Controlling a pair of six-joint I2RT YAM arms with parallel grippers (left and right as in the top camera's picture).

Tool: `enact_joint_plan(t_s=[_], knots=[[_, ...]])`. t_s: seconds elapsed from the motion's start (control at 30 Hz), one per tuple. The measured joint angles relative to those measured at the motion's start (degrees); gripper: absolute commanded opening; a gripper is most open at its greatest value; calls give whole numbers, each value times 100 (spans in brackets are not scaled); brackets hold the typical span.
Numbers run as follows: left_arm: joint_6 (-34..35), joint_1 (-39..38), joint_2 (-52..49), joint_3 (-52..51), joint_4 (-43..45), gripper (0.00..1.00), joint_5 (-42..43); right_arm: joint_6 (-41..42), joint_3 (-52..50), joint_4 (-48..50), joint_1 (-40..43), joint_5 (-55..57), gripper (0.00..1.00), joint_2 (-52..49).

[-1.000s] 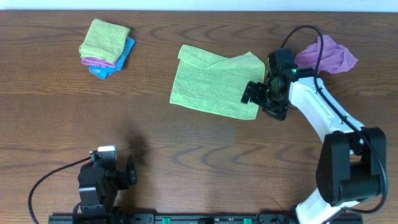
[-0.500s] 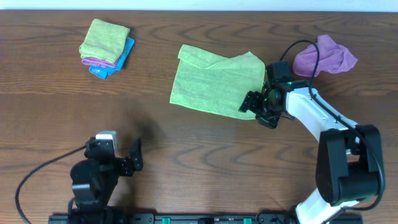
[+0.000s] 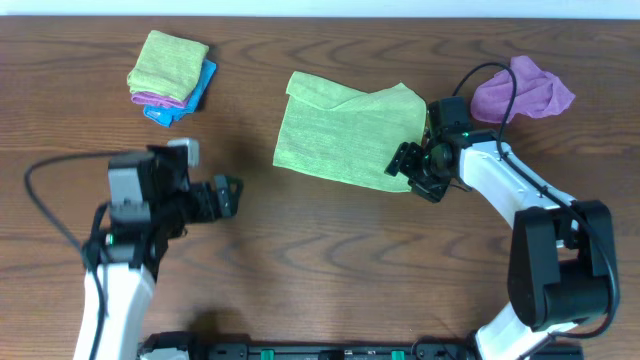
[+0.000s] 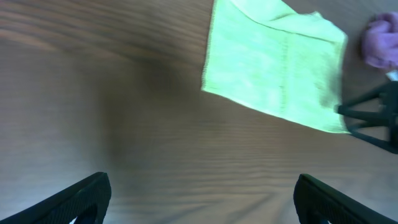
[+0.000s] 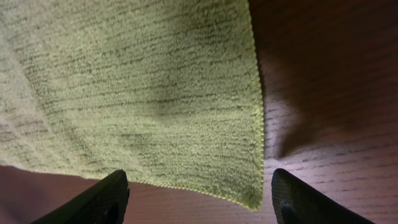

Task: Fold the cloth
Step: 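Move the left gripper toward the cloth's left edge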

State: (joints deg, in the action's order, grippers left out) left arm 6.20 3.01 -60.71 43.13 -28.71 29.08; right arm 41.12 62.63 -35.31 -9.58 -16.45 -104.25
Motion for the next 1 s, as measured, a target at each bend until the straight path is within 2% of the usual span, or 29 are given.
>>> enact_joint_plan(t_s=[0.17, 0.3, 0.63, 1.0], knots=[[72, 0, -874, 367, 378, 95, 737, 107, 0, 11, 0, 90, 71, 0], [581, 0, -1292, 380, 734, 95, 1069, 214, 0, 50, 0, 114, 69, -20], [2365, 0, -2398, 385, 1486, 95, 1252, 472, -2, 221, 0, 149, 65, -142], [3195, -50, -3364, 385, 2275, 95, 1390, 682, -2, 273, 0, 151, 59, -190]])
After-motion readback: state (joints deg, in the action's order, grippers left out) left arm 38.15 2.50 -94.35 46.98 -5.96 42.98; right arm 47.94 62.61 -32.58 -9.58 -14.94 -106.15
